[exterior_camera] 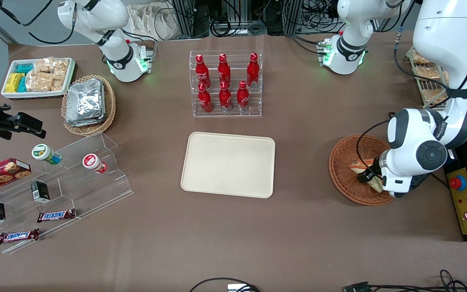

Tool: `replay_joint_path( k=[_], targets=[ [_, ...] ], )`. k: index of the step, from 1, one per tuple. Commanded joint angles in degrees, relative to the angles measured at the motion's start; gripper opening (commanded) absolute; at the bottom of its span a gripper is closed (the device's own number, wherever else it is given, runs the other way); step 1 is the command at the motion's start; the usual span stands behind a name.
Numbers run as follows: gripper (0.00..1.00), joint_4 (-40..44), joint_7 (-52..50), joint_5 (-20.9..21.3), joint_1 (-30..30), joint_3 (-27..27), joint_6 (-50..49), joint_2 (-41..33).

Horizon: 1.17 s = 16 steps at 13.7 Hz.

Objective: Place sandwich from basket to tray
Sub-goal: 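Lower the left gripper over the sandwich in the wicker basket, then close the left gripper on the sandwich's wrapped end and lift it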

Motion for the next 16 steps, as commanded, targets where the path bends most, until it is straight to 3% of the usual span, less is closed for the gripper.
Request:
replay_joint_path(
  k=[1, 4, 5, 6, 7, 8, 13, 16],
  targets=[
    [1.0, -0.3, -0.9, 1.3, 0.4, 1.1, 1.3, 1.2],
    [1.0, -0.3, -1.1, 3.3, 0.4, 1.1, 2.4, 2.7],
    [0.94, -0.3, -1.2, 3.3, 0.4, 1.1, 2.8, 2.8],
    [0.63, -0.2, -1.2, 3.3, 0.4, 1.1, 3.1, 3.1],
    [0.17, 0.0, -1.2, 3.3, 0.4, 1.1, 3.2, 3.1],
    [0.0, 0.0, -1.2, 3.3, 0.2, 1.1, 3.2, 2.8],
    [0.0, 3.8, -2.0, 3.2, -0.3, 0.5, -0.5, 1.8],
    [0.0, 14.4, -1.4, 3.0, -3.0, -0.3, -13.2, 2.1]
  ],
)
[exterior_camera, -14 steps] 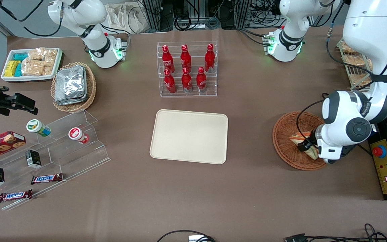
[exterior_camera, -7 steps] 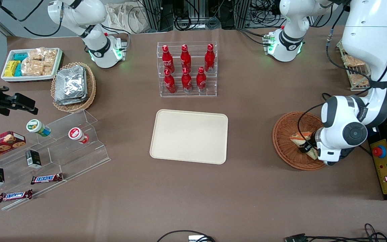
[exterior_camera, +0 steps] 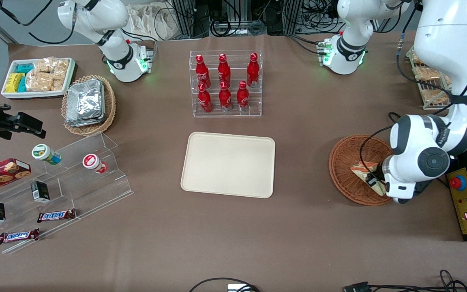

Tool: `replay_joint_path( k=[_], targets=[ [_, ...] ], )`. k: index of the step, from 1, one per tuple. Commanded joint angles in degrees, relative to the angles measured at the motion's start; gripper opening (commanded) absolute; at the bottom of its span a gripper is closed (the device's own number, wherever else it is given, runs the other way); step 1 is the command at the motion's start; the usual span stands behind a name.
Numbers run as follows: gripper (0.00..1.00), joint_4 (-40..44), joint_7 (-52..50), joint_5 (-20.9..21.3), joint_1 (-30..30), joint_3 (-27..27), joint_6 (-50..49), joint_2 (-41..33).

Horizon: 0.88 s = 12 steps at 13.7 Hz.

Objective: Place sandwich from basket to tray
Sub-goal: 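Close the left gripper on the sandwich's wrapped end and lift it, then carry the sandwich with the left gripper over to the cream tray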

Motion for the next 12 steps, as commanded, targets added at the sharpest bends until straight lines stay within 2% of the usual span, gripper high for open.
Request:
replay_joint_path(
  k=[1, 3, 6, 10, 12],
  targets=[
    [0.0, 10.7, -0.3, 0.7, -4.1, -0.1, -12.3, 0.0],
    [0.0, 15.9, 3.0, 0.3, -7.9, -0.2, -16.8, 0.2],
    [0.0, 17.2, 15.3, -0.2, -15.4, -0.6, -17.4, 0.2],
    [0.0, 22.1, 16.2, -6.6, -24.2, -0.7, -16.1, 5.1],
    [0.0, 24.0, 15.9, -6.9, -29.0, -0.7, -13.3, 8.6]
  ],
)
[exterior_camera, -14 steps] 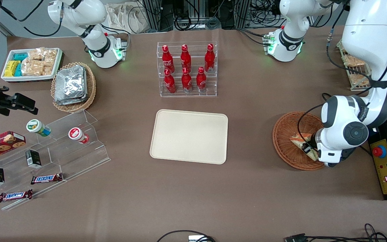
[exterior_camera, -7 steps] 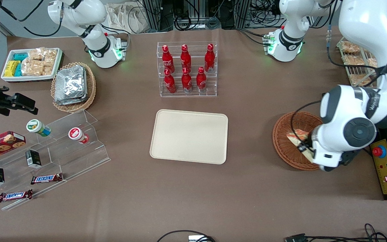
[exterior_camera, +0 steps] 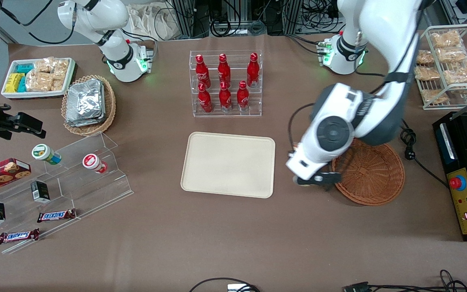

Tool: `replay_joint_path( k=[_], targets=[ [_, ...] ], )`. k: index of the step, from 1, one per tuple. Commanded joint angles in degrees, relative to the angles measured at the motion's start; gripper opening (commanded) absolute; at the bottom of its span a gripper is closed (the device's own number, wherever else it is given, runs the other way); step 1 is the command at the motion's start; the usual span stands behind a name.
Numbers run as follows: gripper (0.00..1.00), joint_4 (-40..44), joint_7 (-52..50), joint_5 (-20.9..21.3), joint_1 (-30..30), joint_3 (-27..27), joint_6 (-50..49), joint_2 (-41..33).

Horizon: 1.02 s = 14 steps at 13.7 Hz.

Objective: Place sandwich from basket to tray
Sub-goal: 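Carry the sandwich with the left gripper over to the cream tray, then lower the sandwich onto the tray and open the left gripper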

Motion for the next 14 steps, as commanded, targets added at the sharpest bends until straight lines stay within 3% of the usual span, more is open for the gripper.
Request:
replay_joint_path(
  k=[1, 5, 12, 13, 14],
  targets=[
    [0.0, 5.0, 0.5, -1.2, -6.2, 0.9, 4.7, 6.7],
    [0.0, 4.4, -0.5, -2.2, -9.1, 0.6, 15.0, 13.1],
    [0.0, 2.6, 3.9, -1.5, -8.6, 0.6, 15.2, 15.0],
    [0.14, 2.6, 3.7, -1.8, -8.6, 0.6, 15.1, 15.0],
    [0.95, 2.6, 3.2, -2.1, -8.5, 0.6, 14.9, 14.9]
  ],
)
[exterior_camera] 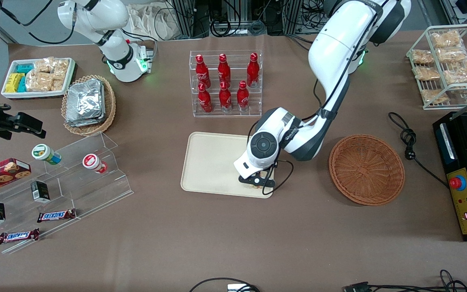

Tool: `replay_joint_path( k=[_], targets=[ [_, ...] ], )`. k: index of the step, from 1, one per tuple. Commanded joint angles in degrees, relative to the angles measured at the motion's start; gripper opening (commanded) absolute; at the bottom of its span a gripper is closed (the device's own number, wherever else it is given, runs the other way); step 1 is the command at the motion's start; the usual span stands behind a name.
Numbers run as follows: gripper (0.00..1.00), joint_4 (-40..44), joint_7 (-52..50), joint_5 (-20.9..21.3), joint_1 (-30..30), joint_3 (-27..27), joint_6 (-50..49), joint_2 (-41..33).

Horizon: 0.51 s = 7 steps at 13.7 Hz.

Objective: Place sandwich from basket to tray
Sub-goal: 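Lower the sandwich onto the tray and open the left gripper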

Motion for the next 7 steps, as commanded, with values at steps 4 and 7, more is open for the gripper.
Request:
replay_joint_path(
  k=[4, 7],
  targets=[
    [1.0, 1.2, 0.2, -1.2, 0.1, 0.4, -1.2, -1.5],
    [1.0, 0.6, -0.2, -1.2, 0.5, 0.6, -3.8, -5.9]
  ],
)
